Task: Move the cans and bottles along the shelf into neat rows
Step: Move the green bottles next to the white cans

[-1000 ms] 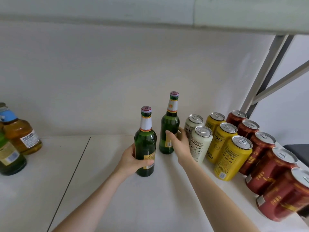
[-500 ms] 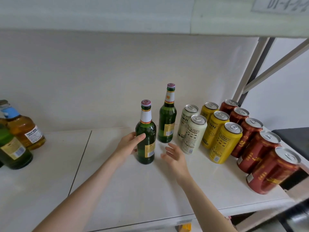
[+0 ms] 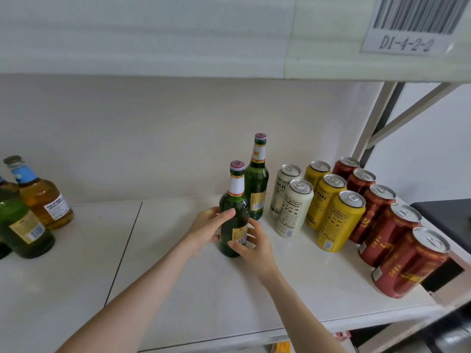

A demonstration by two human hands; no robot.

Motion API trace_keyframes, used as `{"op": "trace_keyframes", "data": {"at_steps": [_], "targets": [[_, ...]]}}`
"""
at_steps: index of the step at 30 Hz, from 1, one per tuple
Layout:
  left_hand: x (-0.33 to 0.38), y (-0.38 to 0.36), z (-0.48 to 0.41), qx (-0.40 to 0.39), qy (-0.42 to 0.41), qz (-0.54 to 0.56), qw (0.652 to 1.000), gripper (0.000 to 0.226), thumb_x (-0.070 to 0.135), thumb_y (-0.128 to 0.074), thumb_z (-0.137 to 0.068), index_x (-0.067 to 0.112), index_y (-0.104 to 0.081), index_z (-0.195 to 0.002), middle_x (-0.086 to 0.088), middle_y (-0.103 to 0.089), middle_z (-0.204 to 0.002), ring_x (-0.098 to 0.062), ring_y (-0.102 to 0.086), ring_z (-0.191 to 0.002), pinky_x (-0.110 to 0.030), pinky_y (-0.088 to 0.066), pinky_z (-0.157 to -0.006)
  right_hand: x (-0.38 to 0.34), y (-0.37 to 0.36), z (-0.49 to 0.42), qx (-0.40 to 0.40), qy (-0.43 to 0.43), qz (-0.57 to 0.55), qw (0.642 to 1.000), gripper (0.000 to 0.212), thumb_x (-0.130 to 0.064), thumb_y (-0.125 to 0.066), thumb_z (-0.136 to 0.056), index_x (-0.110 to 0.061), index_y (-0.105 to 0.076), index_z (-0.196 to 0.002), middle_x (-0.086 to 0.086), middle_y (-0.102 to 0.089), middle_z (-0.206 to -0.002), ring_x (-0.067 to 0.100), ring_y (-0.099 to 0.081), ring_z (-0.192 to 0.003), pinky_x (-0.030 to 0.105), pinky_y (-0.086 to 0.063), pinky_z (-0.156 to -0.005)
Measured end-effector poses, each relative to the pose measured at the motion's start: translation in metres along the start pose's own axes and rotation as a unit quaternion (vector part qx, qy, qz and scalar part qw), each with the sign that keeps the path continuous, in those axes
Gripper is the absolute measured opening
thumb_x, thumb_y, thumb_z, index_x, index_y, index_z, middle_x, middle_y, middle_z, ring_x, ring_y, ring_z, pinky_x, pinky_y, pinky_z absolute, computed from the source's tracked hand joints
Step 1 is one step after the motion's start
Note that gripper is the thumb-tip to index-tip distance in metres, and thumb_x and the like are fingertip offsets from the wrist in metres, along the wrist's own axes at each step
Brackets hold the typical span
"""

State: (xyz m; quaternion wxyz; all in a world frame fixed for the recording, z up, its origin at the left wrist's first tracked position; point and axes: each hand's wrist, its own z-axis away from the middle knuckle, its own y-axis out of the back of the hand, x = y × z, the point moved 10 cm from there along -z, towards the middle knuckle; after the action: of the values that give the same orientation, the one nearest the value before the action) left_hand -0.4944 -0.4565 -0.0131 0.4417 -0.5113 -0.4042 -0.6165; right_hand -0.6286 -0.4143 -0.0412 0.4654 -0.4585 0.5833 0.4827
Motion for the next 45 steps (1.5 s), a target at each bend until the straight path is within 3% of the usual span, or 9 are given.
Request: {"op": "trace_keyframes", "data": {"at_steps": [6, 11, 17, 25, 28, 32, 40, 45], "targets": [[-0.002, -0.033, -0.008, -0.027, 0.004, 0.001, 1.0, 0.061, 0.067, -0.074, -0.064, 0.03, -0.065, -0.113, 0.007, -0.073, -0.109, -0.012, -0.067, -0.104, -0.026, -0.057, -0.073, 0.006, 0.034, 0.006, 0.026, -0.009, -0.013, 1.0, 0.064, -0.009, -0.081, -0.077, -0.03, -0.049, -0.129, -0.01, -0.064, -0.116, -0.002, -0.06, -0.103, 0.013, -0.05, -0.077], [0.002, -0.061, -0.017, -0.048, 0.007, 0.015, 0.999, 0.059, 0.065, -0.074, -0.06, 0.029, -0.066, -0.106, 0.014, -0.076, -0.097, 0.0, -0.07, -0.087, -0.015, -0.054, -0.058, 0.009, 0.06, 0.006, 0.051, -0.004, -0.011, 0.999, 0.06, -0.011, -0.081, -0.077, -0.034, -0.051, -0.124, -0.012, -0.062, -0.116, 0.006, -0.06, -0.107, 0.013, -0.052, -0.076], [0.004, -0.067, -0.031, -0.025, 0.011, 0.016, 1.0, 0.086, 0.074, -0.08, -0.044, 0.022, -0.06, -0.109, 0.011, -0.076, -0.096, -0.006, -0.072, -0.089, -0.025, -0.057, -0.065, 0.011, 0.072, -0.004, 0.058, -0.003, -0.008, 0.998, 0.061, -0.013, -0.082, -0.076, -0.037, -0.049, -0.121, -0.018, -0.058, -0.116, 0.007, -0.058, -0.108, 0.012, -0.051, -0.074], [-0.001, -0.06, -0.046, 0.002, 0.033, 0.015, 0.999, 0.085, 0.071, -0.079, -0.046, 0.018, -0.059, -0.108, 0.002, -0.072, -0.104, -0.014, -0.067, -0.101, -0.038, -0.059, -0.08, 0.011, 0.073, -0.018, 0.059, 0.006, -0.021, 0.998, 0.061, -0.007, -0.082, -0.075, -0.043, -0.05, -0.114, -0.015, -0.061, -0.117, -0.006, -0.058, -0.105, 0.01, -0.05, -0.077], [0.0, -0.056, -0.047, 0.015, 0.043, 0.02, 0.999, 0.087, 0.071, -0.082, -0.04, 0.016, -0.059, -0.104, 0.006, -0.069, -0.094, -0.004, -0.066, -0.084, -0.034, -0.06, -0.07, 0.01, 0.073, -0.021, 0.063, 0.012, -0.031, 0.997, 0.061, -0.006, -0.082, -0.075, -0.042, -0.051, -0.113, -0.014, -0.061, -0.117, -0.006, -0.059, -0.105, 0.011, -0.05, -0.077], [0.0, -0.051, -0.048, 0.026, 0.056, 0.028, 0.998, 0.097, 0.074, -0.083, -0.028, 0.013, -0.06, -0.099, 0.011, -0.068, -0.074, 0.002, -0.066, -0.069, -0.032, -0.06, -0.065, 0.012, 0.07, -0.026, 0.07, 0.017, -0.045, 0.996, 0.062, -0.003, -0.08, -0.076, -0.026, -0.051, -0.125, -0.002, -0.06, -0.124, 0.011, -0.058, -0.115, 0.02, -0.053, -0.089], [0.001, -0.05, -0.054, 0.03, 0.062, 0.026, 0.997, 0.105, 0.076, -0.083, -0.029, 0.01, -0.059, -0.107, 0.002, -0.069, -0.089, -0.012, -0.065, -0.089, -0.044, -0.06, -0.083, 0.015, 0.066, -0.032, 0.068, 0.015, -0.062, 0.996, 0.061, -0.001, -0.077, -0.08, -0.014, -0.05, -0.133, 0.004, -0.058, -0.131, 0.018, -0.055, -0.123, 0.034, -0.05, -0.101], [0.0, -0.05, -0.057, 0.035, 0.065, 0.029, 0.997, 0.103, 0.074, -0.083, -0.034, 0.008, -0.059, -0.109, -0.004, -0.071, -0.099, -0.016, -0.066, -0.097, -0.044, -0.059, -0.083, 0.018, 0.066, -0.036, 0.071, 0.009, -0.059, 0.996, 0.062, -0.003, -0.076, -0.08, -0.012, -0.05, -0.136, 0.004, -0.057, -0.132, 0.018, -0.053, -0.125, 0.043, -0.047, -0.105]]}}
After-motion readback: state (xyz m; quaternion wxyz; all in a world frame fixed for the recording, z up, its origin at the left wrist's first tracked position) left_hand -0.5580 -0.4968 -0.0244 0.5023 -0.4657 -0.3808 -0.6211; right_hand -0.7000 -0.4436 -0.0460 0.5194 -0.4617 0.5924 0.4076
